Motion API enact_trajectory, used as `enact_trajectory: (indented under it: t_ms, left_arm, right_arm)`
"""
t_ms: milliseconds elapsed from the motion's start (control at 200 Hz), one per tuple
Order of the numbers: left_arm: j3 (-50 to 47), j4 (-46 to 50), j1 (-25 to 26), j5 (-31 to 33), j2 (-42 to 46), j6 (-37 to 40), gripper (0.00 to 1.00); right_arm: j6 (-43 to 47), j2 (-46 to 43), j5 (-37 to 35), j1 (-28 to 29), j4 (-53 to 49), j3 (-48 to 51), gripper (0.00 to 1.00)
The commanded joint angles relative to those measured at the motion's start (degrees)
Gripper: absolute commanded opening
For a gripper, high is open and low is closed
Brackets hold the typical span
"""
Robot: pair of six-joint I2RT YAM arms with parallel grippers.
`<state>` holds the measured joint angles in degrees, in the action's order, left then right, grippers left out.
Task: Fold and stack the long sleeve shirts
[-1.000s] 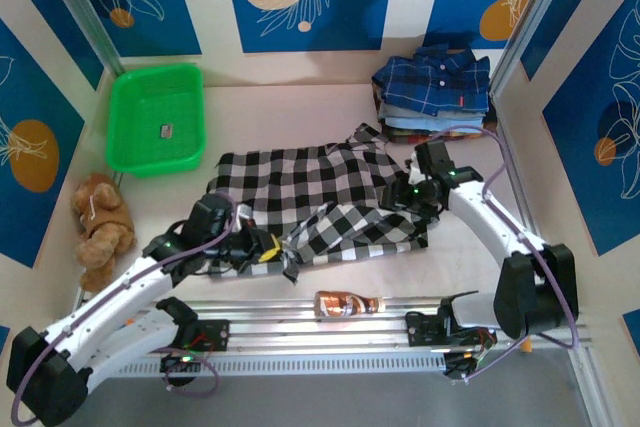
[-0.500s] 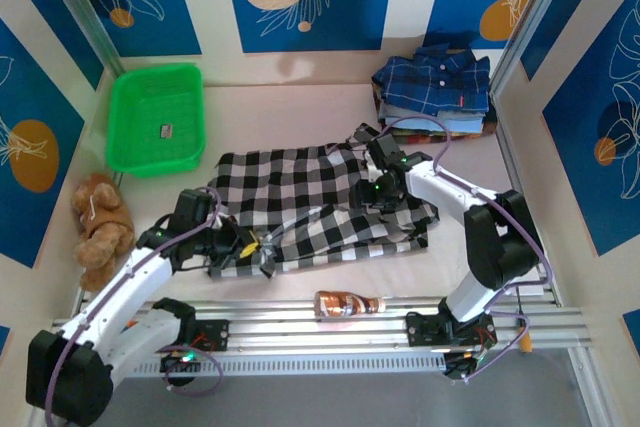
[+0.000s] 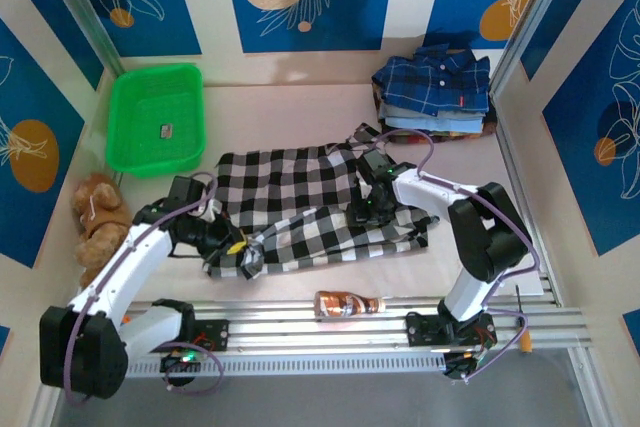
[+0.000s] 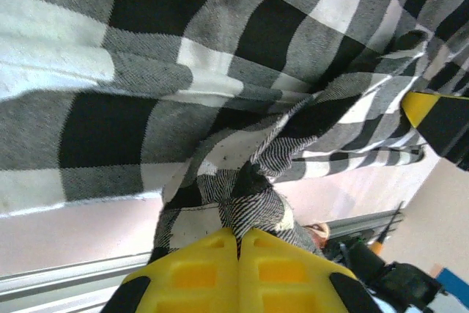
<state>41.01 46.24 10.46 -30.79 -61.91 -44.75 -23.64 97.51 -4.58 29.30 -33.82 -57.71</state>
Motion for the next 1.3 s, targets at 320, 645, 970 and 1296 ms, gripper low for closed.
enact_trajectory:
  t_ms: [320, 645, 970, 1296]
  left_arm:
    - [10.22, 9.83, -3.59, 6.49, -12.14, 17.90, 0.00]
    - [11.32, 11.43, -6.59, 12.29, -15.84, 22.54, 0.08]
    - [24.29, 17.05, -3.88, 24.42, -14.18, 14.97, 0.72]
    - [16.82, 1.54, 16.28, 17.58, -10.63, -2.59, 0.73]
  right_arm:
    - [-1.21, 2.00, -0.64, 0.28, -0.63, 1.20, 0.50]
    - [-1.37, 2.19, -0.78, 0.45, -0.65, 1.88, 0.50]
    - [-1.39, 1.38, -0.76, 0.67, -1.85, 1.03, 0.51]
    - [-2.94, -3.12, -3.79, 0.32, -6.00, 0.67, 0.57]
